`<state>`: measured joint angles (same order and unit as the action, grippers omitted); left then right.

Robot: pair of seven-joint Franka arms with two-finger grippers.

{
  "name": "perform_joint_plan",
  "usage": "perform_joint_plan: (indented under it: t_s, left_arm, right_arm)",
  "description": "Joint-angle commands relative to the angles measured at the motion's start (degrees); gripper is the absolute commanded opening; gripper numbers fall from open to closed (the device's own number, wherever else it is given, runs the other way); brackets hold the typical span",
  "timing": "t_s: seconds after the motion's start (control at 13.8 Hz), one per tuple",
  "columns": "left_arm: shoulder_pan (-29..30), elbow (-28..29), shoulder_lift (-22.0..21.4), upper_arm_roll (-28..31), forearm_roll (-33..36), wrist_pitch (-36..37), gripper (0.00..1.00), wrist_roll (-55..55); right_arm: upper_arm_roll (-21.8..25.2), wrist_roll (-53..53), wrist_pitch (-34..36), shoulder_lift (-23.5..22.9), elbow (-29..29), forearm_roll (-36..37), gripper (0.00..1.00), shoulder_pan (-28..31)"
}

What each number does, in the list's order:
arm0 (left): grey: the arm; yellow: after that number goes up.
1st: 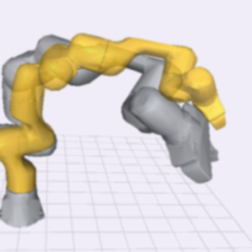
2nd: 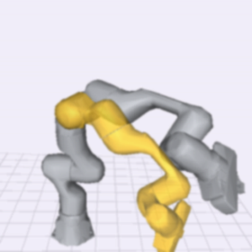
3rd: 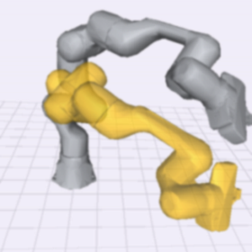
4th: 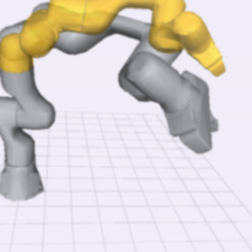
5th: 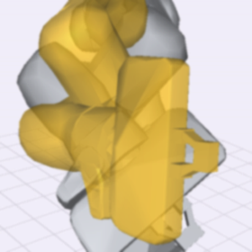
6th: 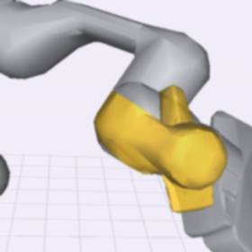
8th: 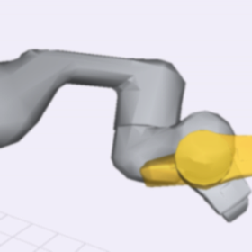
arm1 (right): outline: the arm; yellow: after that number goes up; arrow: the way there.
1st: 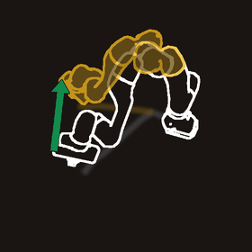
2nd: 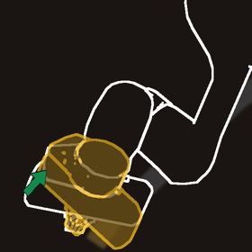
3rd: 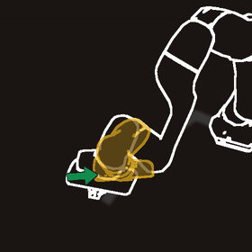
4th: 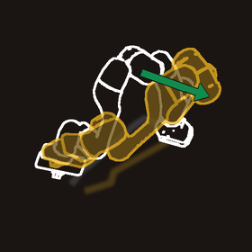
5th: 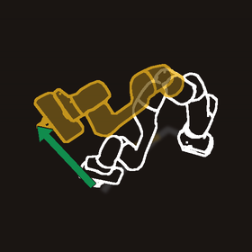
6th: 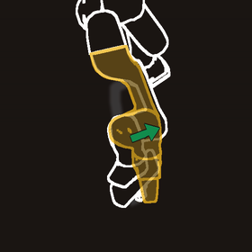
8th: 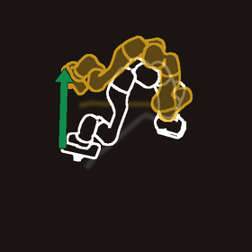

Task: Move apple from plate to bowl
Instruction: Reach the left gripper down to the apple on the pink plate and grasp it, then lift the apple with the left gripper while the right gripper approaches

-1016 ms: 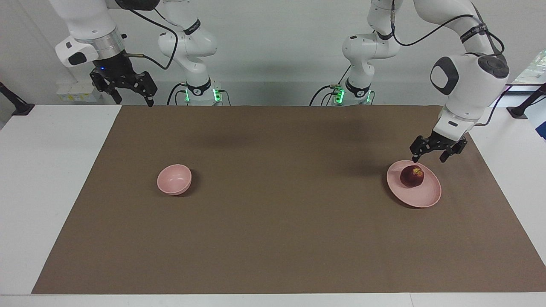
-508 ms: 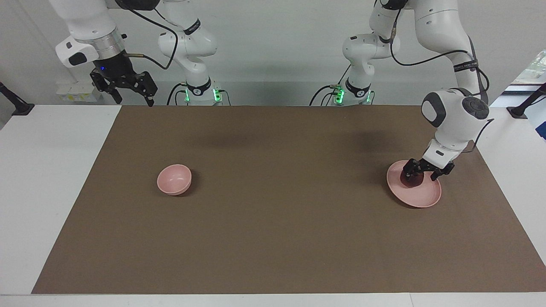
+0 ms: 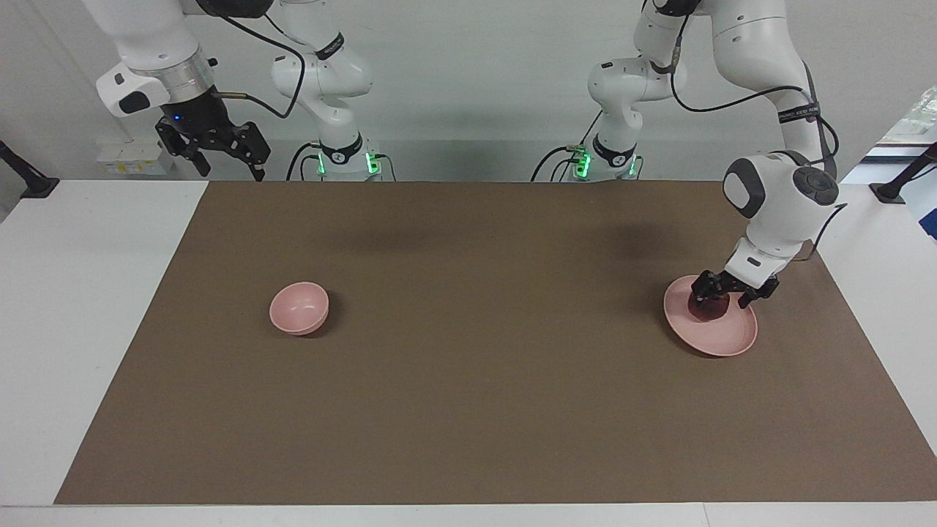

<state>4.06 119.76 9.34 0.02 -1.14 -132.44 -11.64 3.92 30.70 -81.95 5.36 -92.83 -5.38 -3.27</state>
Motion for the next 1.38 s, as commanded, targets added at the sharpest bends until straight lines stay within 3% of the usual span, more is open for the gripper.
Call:
perform_joint_plan:
  t_s: [0.0,0.15,0.29,0.51,0.65,1.02,1.31]
  left_arm:
    - [0.07,-0.40,-0.90,0.06,0.26,2.79,0.00,-0.84]
    - [0.33,-1.01,-1.51,0.07,0.26,2.97,0.00,-0.76]
    - [0.25,-5.30,-1.52,0.07,0.26,6.81,0.00,-0.67]
    - [0.16,-10.06,-3.44,-0.11,0.26,10.44,0.00,-0.05]
    - [-0.02,-10.16,-3.98,-0.46,-0.95,11.15,0.00,-0.14]
    - [-2.48,-9.98,-4.33,-4.32,-17.55,10.36,0.00,2.13]
    - [-2.48,-10.07,-4.33,-12.21,-30.30,8.78,0.00,7.49]
  right_arm:
    - [-0.23,11.98,0.13,1.32,-2.70,-4.18,1.00,-1.47]
    - [-0.31,22.16,-0.22,1.06,-3.50,-9.00,1.00,-1.56]
    - [-0.31,30.53,-1.01,0.45,-4.20,-15.51,1.00,-2.00]
    - [-0.31,36.62,-3.56,0.44,-4.38,-17.73,1.00,-4.19]
    - [-0.31,40.90,-6.36,0.36,-4.55,-22.18,1.00,-5.16]
    - [-0.23,56.29,-12.77,-2.89,-4.82,-35.19,1.00,-5.07]
    - [-0.31,62.37,-19.37,-6.32,-4.73,-42.86,1.00,-6.47]
